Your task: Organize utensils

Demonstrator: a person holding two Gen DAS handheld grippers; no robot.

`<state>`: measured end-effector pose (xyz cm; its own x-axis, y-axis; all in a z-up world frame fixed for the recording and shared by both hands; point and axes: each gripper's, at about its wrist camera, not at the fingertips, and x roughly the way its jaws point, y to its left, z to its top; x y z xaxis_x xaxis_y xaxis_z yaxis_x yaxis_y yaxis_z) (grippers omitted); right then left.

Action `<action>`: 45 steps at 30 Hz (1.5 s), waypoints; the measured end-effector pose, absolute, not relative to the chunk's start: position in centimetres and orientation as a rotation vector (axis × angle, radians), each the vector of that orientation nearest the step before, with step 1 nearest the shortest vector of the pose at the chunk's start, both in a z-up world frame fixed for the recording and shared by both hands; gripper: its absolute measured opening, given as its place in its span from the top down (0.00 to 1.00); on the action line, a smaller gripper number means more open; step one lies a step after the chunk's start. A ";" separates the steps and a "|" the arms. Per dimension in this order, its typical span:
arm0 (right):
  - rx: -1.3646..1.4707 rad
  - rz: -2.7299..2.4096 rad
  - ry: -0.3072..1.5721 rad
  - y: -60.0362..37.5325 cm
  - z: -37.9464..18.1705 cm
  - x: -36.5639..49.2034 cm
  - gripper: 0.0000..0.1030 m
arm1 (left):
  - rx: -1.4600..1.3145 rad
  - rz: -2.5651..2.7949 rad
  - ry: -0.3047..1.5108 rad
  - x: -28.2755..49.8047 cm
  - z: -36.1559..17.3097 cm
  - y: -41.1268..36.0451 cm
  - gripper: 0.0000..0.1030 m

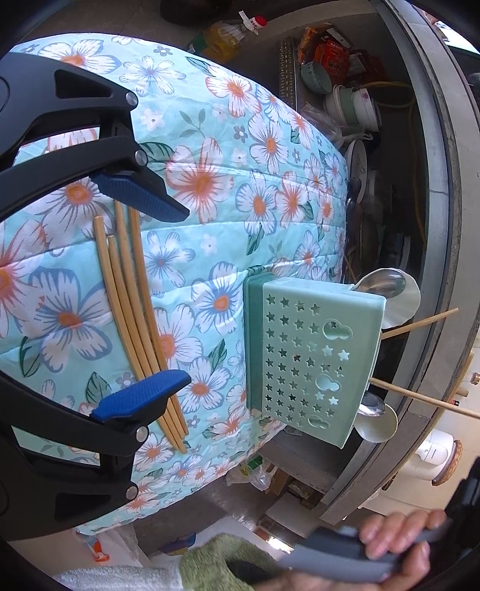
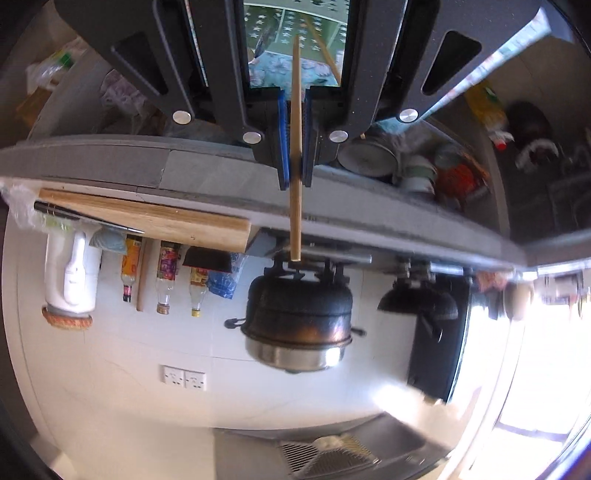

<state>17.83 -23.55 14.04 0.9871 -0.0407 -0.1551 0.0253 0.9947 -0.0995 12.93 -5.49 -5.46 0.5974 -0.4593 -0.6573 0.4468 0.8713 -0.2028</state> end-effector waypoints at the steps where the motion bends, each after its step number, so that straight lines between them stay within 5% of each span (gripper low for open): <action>1: -0.128 -0.035 0.164 -23.1 13.3 18.1 0.93 | -0.018 -0.525 0.769 12.9 -5.5 -5.5 0.24; 9: -0.211 -0.002 0.248 -22.5 9.2 16.9 0.88 | -0.015 -0.521 0.773 12.9 -5.6 -5.2 0.24; 21: 0.075 0.012 0.294 -29.0 8.8 8.6 0.16 | 0.008 -0.529 0.767 12.2 -5.2 -6.1 0.24; 24: 0.161 -0.007 0.392 -30.5 6.5 6.9 0.08 | 0.016 -0.531 0.765 12.0 -5.2 -6.2 0.24; 36: 0.233 -0.154 0.979 -29.7 -9.8 4.4 0.06 | 0.103 -0.549 0.789 11.7 -6.1 -7.5 0.24; 45: 0.324 -0.133 1.020 -30.6 -12.4 3.9 0.06 | 0.273 -0.620 0.757 10.4 -6.5 -9.4 0.24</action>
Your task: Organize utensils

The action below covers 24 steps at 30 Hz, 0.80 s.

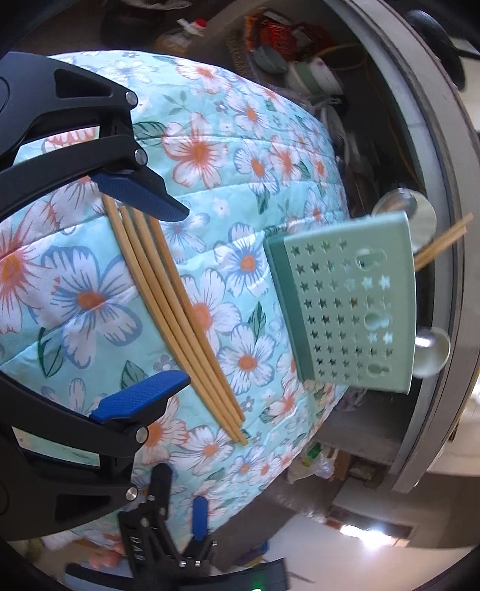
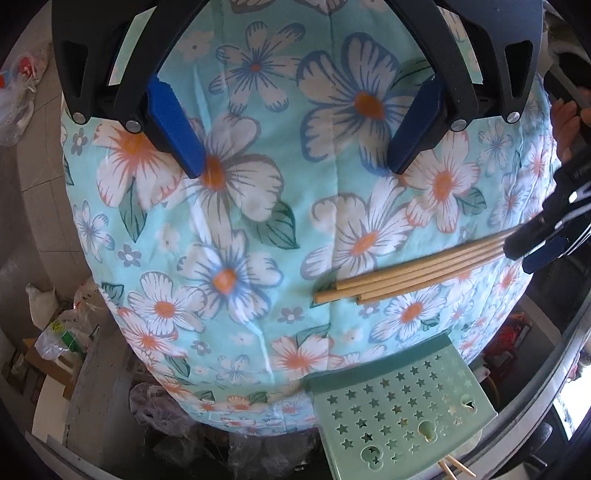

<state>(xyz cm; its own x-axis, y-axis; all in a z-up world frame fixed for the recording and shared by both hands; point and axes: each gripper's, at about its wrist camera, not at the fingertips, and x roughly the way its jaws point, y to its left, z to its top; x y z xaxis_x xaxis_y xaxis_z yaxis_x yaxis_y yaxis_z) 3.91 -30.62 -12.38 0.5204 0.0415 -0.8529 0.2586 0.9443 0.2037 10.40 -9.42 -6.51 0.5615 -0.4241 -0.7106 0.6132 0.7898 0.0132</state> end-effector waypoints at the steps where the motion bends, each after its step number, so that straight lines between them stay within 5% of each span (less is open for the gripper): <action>1: 0.321 -0.132 1.018 -30.7 -12.4 3.9 0.06 | 0.303 -0.634 0.744 10.1 -6.5 -9.9 0.24; 14: 0.341 -0.117 0.983 -31.1 -11.5 3.0 0.06 | 0.705 -0.809 0.587 7.1 -7.6 -15.3 0.29; 20: 0.565 -0.149 0.911 -35.2 -10.9 0.9 0.07 | 0.907 -0.849 0.542 6.1 -9.6 -17.8 0.52; 24: 0.631 -0.147 0.906 -36.4 -11.2 0.4 0.16 | 1.017 -0.846 0.477 5.7 -10.3 -19.1 0.64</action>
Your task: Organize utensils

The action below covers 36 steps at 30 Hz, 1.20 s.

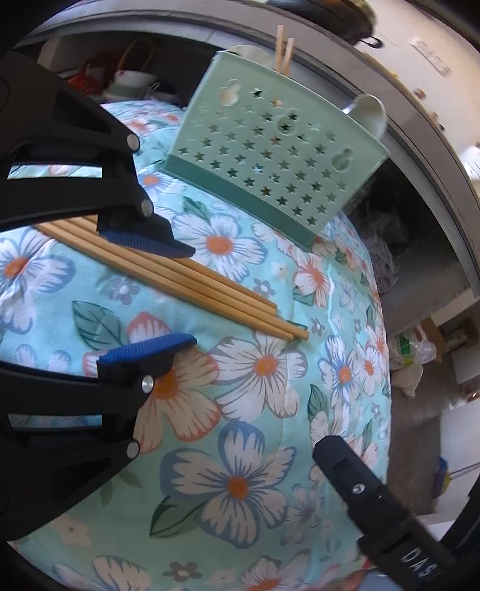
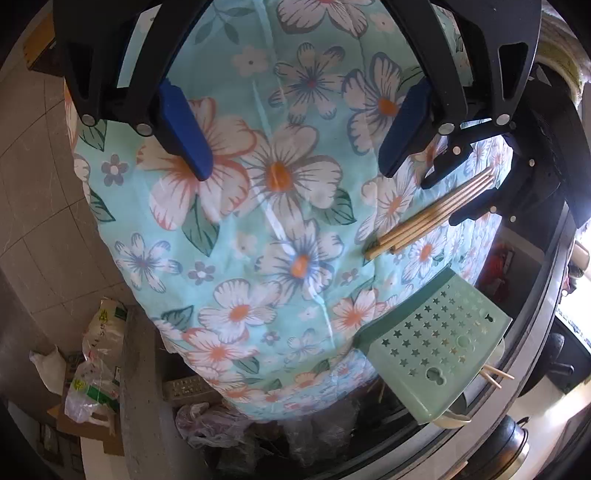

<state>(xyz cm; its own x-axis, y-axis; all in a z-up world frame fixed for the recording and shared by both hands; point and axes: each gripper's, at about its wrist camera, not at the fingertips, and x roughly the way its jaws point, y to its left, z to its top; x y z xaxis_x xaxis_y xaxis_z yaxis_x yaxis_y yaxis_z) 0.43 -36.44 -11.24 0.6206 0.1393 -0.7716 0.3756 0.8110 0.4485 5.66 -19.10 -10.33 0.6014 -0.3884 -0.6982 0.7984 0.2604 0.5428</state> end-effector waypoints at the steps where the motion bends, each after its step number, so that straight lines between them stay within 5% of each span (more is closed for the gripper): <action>1: 0.638 -0.147 0.906 -36.5 -11.3 0.4 0.17 | 1.044 -0.843 0.458 5.5 -10.6 -19.3 0.67; 10: 0.659 -0.124 0.892 -36.3 -11.5 0.5 0.24 | 1.123 -0.833 0.410 5.3 -11.3 -20.0 0.91; 20: 0.685 -0.116 0.875 -36.6 -11.4 -0.2 0.30 | 1.118 -0.858 0.517 2.6 -9.6 -17.7 0.91; 23: 0.688 -0.111 0.870 -36.6 -11.5 -0.3 0.31 | 1.071 -0.914 0.586 1.6 -9.2 -16.8 0.87; 28: 0.684 -0.105 0.868 -36.7 -11.5 -0.3 0.32 | 1.073 -0.960 0.537 0.3 -8.5 -16.7 0.68; 36: 0.695 -0.102 0.862 -36.8 -11.7 -0.5 0.36 | 1.086 -1.009 0.537 1.6 -9.5 -20.1 0.69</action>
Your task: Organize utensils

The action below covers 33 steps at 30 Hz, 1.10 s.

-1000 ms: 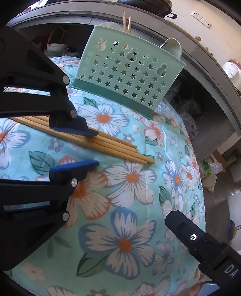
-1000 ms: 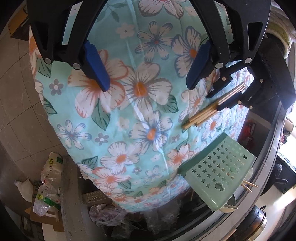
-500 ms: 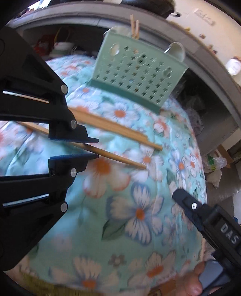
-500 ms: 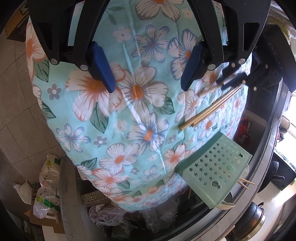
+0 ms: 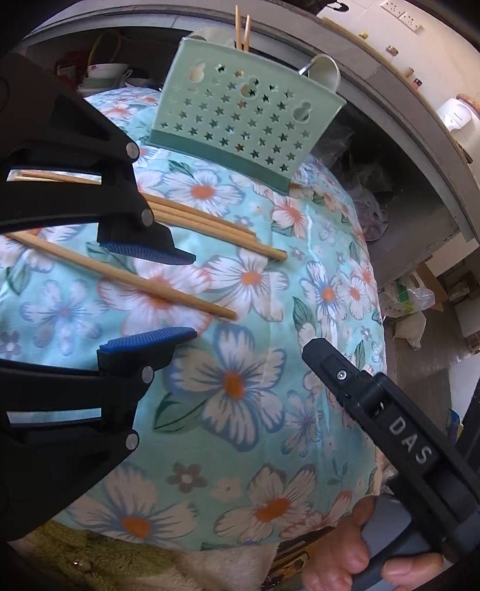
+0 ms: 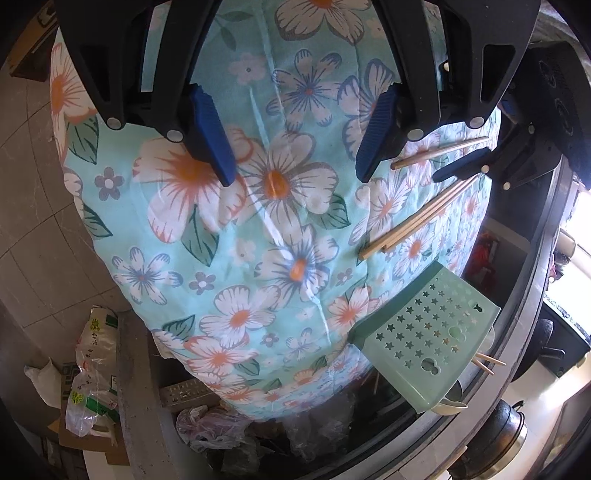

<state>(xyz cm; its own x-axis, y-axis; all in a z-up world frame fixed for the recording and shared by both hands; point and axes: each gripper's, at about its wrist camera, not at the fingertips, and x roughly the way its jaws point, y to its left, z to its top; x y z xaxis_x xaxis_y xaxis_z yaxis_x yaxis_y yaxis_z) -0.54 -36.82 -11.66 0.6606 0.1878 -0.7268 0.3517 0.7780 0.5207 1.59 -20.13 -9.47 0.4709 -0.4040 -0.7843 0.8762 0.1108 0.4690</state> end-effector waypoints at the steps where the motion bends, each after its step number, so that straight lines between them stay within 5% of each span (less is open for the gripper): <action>1: 0.696 -0.101 0.861 -36.9 -11.7 -0.6 0.37 | 1.082 -1.018 0.548 1.9 -9.6 -20.4 0.70; 7: 0.701 -0.102 0.855 -37.0 -11.8 -0.6 0.41 | 1.009 -1.080 0.665 3.5 -10.1 -21.7 0.90; 19: 0.744 -0.089 0.811 -37.2 -11.0 -1.1 0.56 | 0.921 -0.952 0.553 4.5 -5.4 -20.9 0.96; 33: 0.871 0.075 0.739 -35.4 -8.5 0.8 0.61 | 0.495 -0.722 0.379 7.6 5.9 -14.2 0.96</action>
